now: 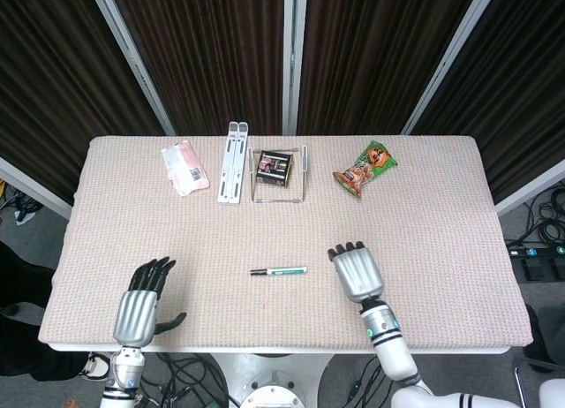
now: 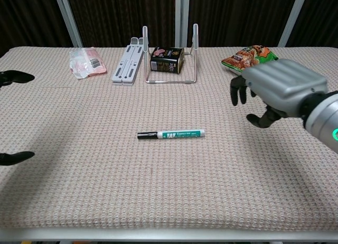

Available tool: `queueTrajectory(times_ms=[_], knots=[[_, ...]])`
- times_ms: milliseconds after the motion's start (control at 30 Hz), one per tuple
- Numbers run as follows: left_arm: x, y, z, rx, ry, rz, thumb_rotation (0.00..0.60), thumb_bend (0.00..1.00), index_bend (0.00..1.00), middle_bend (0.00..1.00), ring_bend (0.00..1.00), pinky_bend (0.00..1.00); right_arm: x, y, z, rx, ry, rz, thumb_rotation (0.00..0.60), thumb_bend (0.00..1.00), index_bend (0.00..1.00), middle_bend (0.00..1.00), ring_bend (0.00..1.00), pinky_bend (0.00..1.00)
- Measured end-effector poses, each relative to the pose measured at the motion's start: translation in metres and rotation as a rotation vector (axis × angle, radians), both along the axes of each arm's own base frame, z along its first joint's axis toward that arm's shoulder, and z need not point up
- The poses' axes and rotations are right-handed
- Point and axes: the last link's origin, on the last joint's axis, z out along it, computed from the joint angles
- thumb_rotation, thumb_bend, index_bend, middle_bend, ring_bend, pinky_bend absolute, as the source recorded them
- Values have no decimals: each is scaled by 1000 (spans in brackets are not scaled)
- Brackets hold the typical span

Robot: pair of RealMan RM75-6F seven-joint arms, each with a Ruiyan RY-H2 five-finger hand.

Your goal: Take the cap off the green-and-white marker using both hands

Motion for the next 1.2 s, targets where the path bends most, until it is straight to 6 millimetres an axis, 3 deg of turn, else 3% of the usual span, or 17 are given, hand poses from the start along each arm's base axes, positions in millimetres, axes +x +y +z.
queueTrajectory(times_ms=[200,633,1200], knots=[[1,2,-2,-12,-3,1,600,0,120,106,74,129,22,-2,-24,32,18,52,600,261,471,428,335,319],[0,4,-4,-26,-4,6,600,0,120,106,74,130,21,-10,-67,34,51,38,600,258,476,429,317,274],[-1,4,-2,-34,-3,10,600,0,121,106,74,131,34,-15,-95,47,27,37,600,251,476,436,316,274]])
